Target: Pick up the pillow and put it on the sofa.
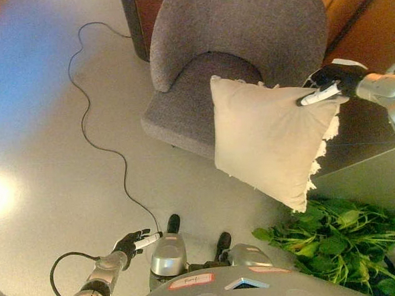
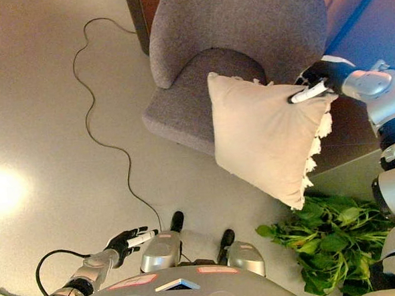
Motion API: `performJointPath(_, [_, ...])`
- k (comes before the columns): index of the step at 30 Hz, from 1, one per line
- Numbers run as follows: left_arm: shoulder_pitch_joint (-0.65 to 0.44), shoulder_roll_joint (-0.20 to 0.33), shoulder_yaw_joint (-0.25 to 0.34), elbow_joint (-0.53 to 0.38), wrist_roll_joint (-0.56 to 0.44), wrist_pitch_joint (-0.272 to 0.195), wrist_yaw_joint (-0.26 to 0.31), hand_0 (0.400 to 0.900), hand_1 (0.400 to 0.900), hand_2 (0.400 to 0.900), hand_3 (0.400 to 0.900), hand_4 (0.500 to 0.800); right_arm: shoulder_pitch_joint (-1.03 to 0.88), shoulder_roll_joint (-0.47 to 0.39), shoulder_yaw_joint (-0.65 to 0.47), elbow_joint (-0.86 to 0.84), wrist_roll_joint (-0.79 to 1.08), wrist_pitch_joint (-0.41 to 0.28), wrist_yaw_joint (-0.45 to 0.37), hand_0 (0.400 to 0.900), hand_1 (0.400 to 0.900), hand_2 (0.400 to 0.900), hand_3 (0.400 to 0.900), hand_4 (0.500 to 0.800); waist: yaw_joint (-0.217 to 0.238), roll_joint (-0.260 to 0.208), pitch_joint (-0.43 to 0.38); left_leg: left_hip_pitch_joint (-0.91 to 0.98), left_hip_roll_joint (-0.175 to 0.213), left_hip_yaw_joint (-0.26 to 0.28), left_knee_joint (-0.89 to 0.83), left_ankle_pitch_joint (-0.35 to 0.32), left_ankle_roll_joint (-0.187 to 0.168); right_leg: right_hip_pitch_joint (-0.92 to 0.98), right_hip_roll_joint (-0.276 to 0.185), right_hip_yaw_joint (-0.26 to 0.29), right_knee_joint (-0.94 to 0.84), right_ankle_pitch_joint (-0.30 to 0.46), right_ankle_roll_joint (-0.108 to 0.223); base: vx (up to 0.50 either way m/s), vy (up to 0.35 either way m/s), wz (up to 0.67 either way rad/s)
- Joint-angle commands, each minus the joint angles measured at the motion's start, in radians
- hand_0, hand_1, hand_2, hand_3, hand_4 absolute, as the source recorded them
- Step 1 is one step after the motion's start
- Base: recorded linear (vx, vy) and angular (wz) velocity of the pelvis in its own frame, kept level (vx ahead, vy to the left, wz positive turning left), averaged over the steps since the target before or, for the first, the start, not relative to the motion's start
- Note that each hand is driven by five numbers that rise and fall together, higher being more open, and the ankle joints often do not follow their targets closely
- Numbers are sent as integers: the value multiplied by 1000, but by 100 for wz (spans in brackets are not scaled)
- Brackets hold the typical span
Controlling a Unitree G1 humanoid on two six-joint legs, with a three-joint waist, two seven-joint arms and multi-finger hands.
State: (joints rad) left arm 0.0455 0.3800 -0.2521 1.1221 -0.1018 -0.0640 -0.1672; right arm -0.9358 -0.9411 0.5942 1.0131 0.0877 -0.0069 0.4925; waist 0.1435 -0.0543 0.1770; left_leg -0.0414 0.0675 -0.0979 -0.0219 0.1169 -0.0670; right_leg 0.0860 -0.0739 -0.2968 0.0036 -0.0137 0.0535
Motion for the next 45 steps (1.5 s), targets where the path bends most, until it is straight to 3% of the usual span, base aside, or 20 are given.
performJointPath(1, [49,34,-50,-2,74,-11,12,900,900,900,900,800,-338,-127,3,22,98,-24,-51,400,400,400,400,500,61,-44,-61,44,18,78,103,-198,-17,-54,-57,15,46,-16,37,93,-64,15])
performJointPath(10, [104,35,-55,-16,63,-51,11,900,900,900,900,800,-519,-175,114,117,64,-23,-46,400,400,400,400,500,90,10,-50,-2,64,56,108,-110,-69,-46,-48,-37,63,-56,3,78,-56,21])
performJointPath(16, [131,40,-35,-33,68,-42,5,900,900,900,900,800,-636,-183,208,142,22,-11,-44,400,400,400,400,500,99,15,-57,4,82,45,101,-71,-83,-34,-41,-49,68,-73,-8,92,-37,13])
performJointPath(18, [144,35,-33,-27,69,-44,8,900,900,900,900,800,-670,-178,233,165,-6,34,-107,400,400,400,400,500,104,15,-65,3,88,35,106,-46,-87,-24,-35,-49,63,-76,-11,141,-24,7])
performJointPath(19, [147,33,-33,-23,60,-45,10,900,900,900,900,800,-690,-175,246,179,-48,67,-168,455,455,455,455,533,107,17,-66,2,92,31,112,-36,-90,-19,-33,-47,62,-80,-13,99,-12,2])
performJointPath(20, [150,30,-27,-22,60,-44,9,900,900,900,900,800,-694,-172,245,186,-69,80,-172,900,900,900,900,800,107,19,-67,-1,94,29,116,-32,-92,-18,-32,-48,62,-83,-14,83,-1,0])
performJointPath(30, [147,11,-24,0,69,-38,4,900,900,900,900,800,-705,-138,283,199,-98,139,-151,900,900,900,900,800,112,21,-68,-16,107,15,140,8,-98,-6,-21,-39,60,-98,-26,59,6,-3])
performJointPath(39, [143,16,-28,19,62,-33,-9,900,900,900,900,800,-709,-145,306,198,-105,132,-139,900,900,900,900,800,106,18,-73,-15,99,12,151,1,-98,7,-23,-31,58,-104,-28,36,19,-9])
performJointPath(45, [136,11,-31,27,66,-21,-14,900,900,900,900,800,-685,-155,300,209,-123,170,-132,900,900,900,900,800,98,16,-82,-7,82,14,140,-19,-95,13,-33,-26,45,-96,-22,8,43,1])
